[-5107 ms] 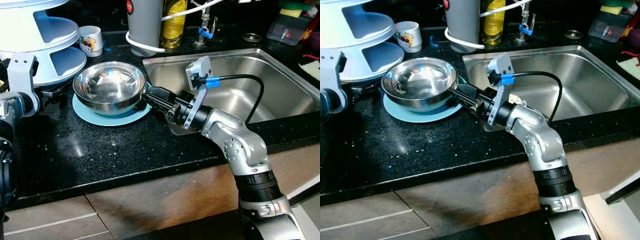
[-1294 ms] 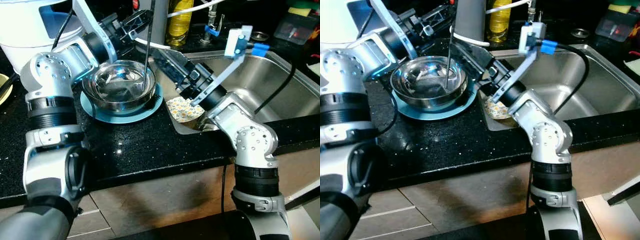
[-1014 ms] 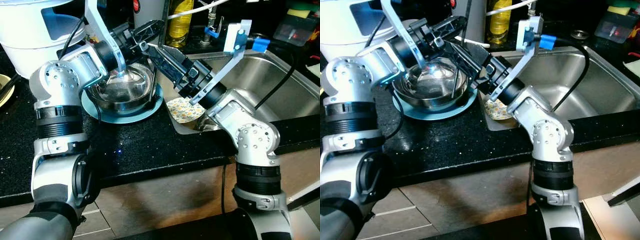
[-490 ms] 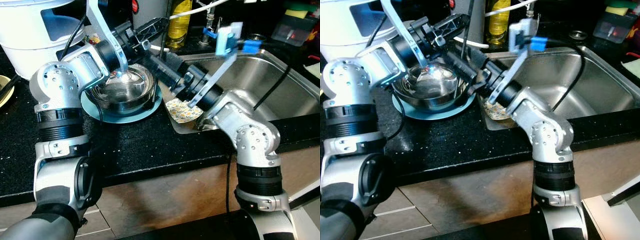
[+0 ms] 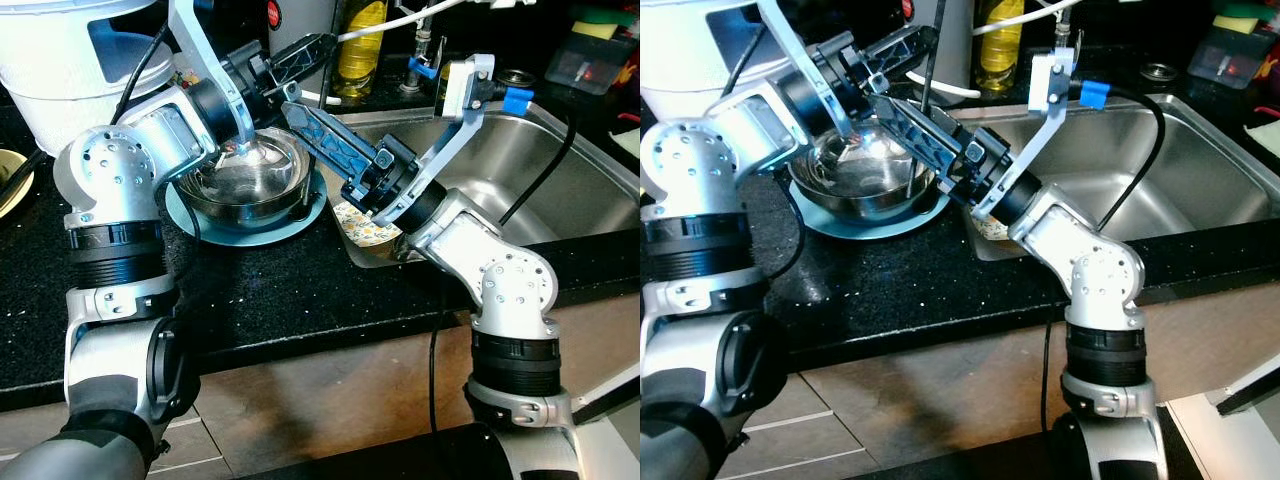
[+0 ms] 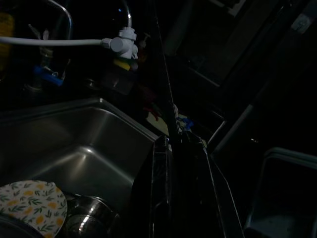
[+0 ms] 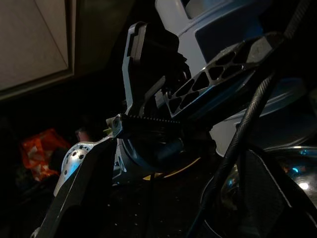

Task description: Kitchen organization

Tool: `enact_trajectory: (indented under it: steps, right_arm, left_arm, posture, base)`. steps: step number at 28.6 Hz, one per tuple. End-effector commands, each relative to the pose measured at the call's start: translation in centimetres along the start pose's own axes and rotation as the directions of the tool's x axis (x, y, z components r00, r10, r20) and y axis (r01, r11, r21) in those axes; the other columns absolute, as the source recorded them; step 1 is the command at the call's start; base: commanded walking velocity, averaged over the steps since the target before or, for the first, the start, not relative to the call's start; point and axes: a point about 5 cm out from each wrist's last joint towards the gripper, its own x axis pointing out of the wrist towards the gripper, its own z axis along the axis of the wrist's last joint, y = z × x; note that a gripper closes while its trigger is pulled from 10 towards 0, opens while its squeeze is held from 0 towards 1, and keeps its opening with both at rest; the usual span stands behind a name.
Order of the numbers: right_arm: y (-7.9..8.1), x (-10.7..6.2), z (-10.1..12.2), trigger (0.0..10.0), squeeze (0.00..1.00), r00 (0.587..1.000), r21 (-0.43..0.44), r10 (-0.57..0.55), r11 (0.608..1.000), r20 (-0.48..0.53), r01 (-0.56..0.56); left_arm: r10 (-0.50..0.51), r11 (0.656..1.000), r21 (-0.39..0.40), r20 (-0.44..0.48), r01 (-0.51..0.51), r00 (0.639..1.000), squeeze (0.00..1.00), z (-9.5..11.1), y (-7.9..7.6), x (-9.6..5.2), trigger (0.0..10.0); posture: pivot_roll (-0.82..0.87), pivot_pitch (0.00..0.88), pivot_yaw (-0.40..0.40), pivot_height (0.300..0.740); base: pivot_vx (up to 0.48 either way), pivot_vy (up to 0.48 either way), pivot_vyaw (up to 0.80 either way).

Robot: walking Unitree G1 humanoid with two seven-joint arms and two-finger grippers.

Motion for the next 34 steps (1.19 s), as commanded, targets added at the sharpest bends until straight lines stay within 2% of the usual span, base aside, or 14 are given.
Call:
enact_trajectory:
  steps: [1,4,6,7,8,22,32,33,34]
  right_arm:
    - [0.7,-0.1,0.3,10.0,0.0,1.0,-0.073,0.023,0.997,-0.015,-0.024]
    - [0.8,0.1,-1.3,10.0,0.0,0.995,-0.11,0.005,0.994,-0.095,-0.015]
    - [0.7,0.2,-1.5,10.0,0.0,0.995,-0.115,-0.001,0.993,-0.103,-0.011]
    - [0.7,0.2,-1.6,3.0,0.0,0.994,-0.116,-0.003,0.993,-0.107,-0.009]
    - [0.7,0.2,-1.7,0.0,0.0,0.994,-0.115,-0.003,0.993,-0.109,-0.009]
    - [0.4,0.2,-1.5,0.0,0.0,0.995,-0.124,-0.012,0.992,-0.1,-0.001]
    - [0.0,0.3,-0.8,0.0,0.0,0.998,-0.133,-0.033,0.991,-0.059,0.025]
    - [-0.2,0.3,-0.5,0.0,0.0,0.998,-0.134,-0.048,0.99,-0.037,0.043]
    - [-0.2,0.3,-0.5,0.0,0.0,0.998,-0.134,-0.048,0.99,-0.037,0.043]
  left_arm:
    - [-0.001,1.0,-0.011,-0.019,0.001,1.0,0.0,-0.2,0.2,-0.5,0.0]
    - [-0.017,1.0,-0.021,-0.022,0.017,1.0,0.0,-0.4,0.0,-0.3,0.0]
    - [-0.013,1.0,-0.02,-0.024,0.013,1.0,0.0,-0.5,0.1,-0.3,0.0]
    - [-0.011,1.0,-0.019,-0.024,0.01,1.0,0.0,-0.5,0.1,-0.2,0.0]
    - [-0.008,1.0,-0.019,-0.025,0.007,1.0,0.0,-0.5,0.1,-0.2,0.0]
    - [0.005,1.0,-0.012,-0.023,-0.006,1.0,0.0,-0.4,0.3,-0.3,0.0]
    - [0.028,1.0,-0.003,-0.027,-0.028,0.999,0.0,-0.4,0.6,-0.3,0.0]
    - [0.06,0.998,-0.008,-0.027,-0.06,0.998,0.67,-0.4,0.9,-0.3,10.0]
    - [0.06,0.998,-0.008,-0.027,-0.06,0.998,0.67,-0.4,0.9,-0.3,10.0]
  posture:
    - [-0.01,0.194,0.014,0.74]
    - [-0.01,0.199,0.016,0.74]
    - [-0.01,0.199,0.016,0.74]
    - [-0.01,0.199,0.016,0.74]
    - [-0.01,0.199,0.016,0.74]
    - [-0.01,0.203,0.015,0.74]
    - [-0.01,0.204,0.017,0.74]
    - [-0.01,0.202,0.016,0.74]
    - [-0.01,0.202,0.016,0.74]
  base:
    - [0.0,0.0,0.0]
    - [0.0,0.0,0.0]
    - [0.0,0.0,0.0]
    - [0.0,0.0,0.0]
    - [0.0,0.0,0.0]
    - [0.0,0.0,0.0]
    - [0.0,0.0,0.0]
    - [0.0,0.0,0.0]
    - [0.0,0.0,0.0]
